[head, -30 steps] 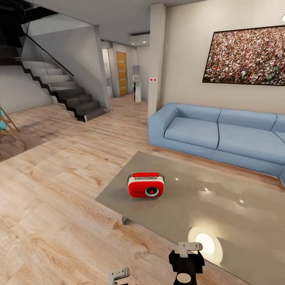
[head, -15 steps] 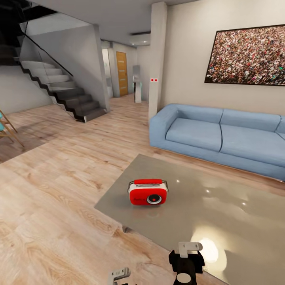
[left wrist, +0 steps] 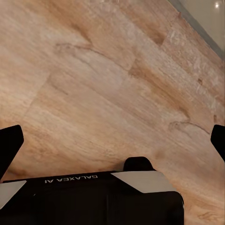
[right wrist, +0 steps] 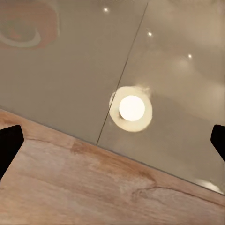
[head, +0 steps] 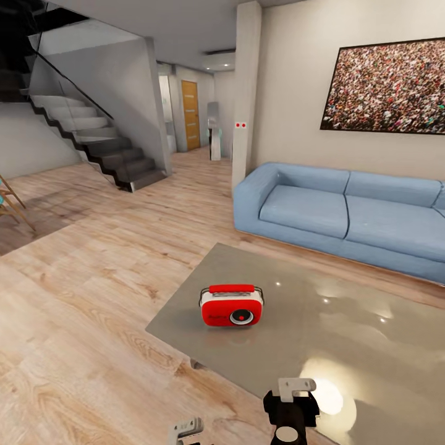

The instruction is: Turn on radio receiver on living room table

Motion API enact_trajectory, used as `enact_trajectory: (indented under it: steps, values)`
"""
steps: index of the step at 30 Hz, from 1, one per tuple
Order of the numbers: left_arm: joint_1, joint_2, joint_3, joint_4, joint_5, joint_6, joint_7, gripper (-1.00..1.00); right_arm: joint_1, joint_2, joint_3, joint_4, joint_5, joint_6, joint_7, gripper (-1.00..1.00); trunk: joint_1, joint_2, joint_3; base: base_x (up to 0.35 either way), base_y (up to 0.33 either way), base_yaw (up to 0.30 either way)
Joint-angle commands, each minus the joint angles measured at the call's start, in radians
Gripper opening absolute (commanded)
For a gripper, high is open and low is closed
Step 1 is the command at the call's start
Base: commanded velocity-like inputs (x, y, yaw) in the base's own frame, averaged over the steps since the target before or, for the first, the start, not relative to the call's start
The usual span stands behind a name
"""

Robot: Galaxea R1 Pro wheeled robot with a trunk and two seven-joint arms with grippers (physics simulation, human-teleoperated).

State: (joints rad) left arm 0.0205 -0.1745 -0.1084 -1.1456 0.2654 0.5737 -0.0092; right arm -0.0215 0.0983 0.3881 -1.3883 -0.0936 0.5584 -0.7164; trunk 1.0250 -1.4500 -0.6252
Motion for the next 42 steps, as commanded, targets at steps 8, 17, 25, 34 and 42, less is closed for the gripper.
enact_trajectory:
  steps: [8, 17, 25, 34, 42]
  values:
    - [0.0, 0.0, -0.001, 0.0, -0.001, 0.0, 0.0, 1.0, 0.0, 0.0, 0.0, 0.0, 0.0, 0.0, 0.0, 1.0, 0.0, 0.0, 0.0, 0.305, 0.0, 0.0]
    - [-0.001, 0.0, -0.001, 0.001, -0.002, 0.0, 0.0, 1.0, 0.0, 0.0, 0.0, 0.0, 0.0, 0.0, 0.0, 1.0, 0.0, 0.0, 0.0, 0.331, 0.0, 0.0]
    - [0.0, 0.0, 0.0, 0.0, -0.002, 0.0, 0.0, 1.0, 0.0, 0.0, 0.0, 0.0, 0.0, 0.0, 0.0, 1.0, 0.0, 0.0, 0.0, 0.152, 0.0, 0.0]
    - [0.0, 0.0, 0.0, 0.0, -0.002, 0.0, 0.0, 1.0, 0.0, 0.0, 0.0, 0.0, 0.0, 0.0, 0.0, 1.0, 0.0, 0.0, 0.0, 0.005, 0.0, 0.0]
    - [0.0, 0.0, 0.0, 0.0, -0.002, 0.0, 0.0, 1.0, 0.0, 0.0, 0.0, 0.0, 0.001, 0.0, 0.0, 1.0, 0.0, 0.0, 0.0, 0.0, 0.0, 0.0]
